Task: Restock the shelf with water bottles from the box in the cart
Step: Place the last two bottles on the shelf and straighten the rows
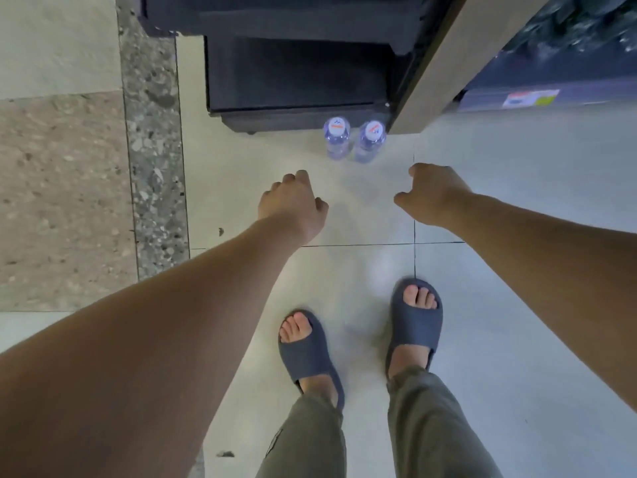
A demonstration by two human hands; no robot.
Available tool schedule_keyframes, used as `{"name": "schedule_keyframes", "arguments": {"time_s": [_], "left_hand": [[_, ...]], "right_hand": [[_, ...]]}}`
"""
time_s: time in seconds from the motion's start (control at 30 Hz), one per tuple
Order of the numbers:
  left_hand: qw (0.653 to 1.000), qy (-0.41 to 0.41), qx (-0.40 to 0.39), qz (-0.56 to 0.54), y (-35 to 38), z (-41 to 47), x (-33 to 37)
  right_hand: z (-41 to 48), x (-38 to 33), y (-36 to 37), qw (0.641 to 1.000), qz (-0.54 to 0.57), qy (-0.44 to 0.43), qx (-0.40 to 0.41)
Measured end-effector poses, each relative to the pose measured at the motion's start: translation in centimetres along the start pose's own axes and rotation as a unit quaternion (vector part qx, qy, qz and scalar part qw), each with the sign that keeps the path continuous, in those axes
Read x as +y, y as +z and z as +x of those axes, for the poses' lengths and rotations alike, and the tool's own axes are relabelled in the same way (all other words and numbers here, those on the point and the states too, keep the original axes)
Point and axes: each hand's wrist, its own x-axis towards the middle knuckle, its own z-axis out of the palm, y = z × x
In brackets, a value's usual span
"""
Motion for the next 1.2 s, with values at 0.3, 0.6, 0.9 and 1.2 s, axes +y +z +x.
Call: {"name": "schedule_keyframes", "arguments": {"time_s": [0.3, 0.6, 0.9, 1.2], "left_hand": [[0.989, 0.021, 0.049, -0.139, 5.4, 15.7, -1.0], [0.913, 0.031, 0.148, -0.38, 7.3, 20.2, 2.1], [0.908, 0.042, 0.147, -0.391, 6.9, 17.5, 1.4], [0.908, 0.047, 0.107, -0.402, 1.4, 6.5, 1.4]], "right_hand": [[14.2, -0.6, 4.3, 0.991, 0.095, -0.078, 0.051], [19.0, 0.2, 5.1, 0.943, 0.285, -0.161, 0.06], [16.3, 0.1, 5.5, 0.945, 0.289, -0.123, 0.095], [3.5, 0.3, 2.6, 0.945, 0.26, -0.093, 0.173]]}}
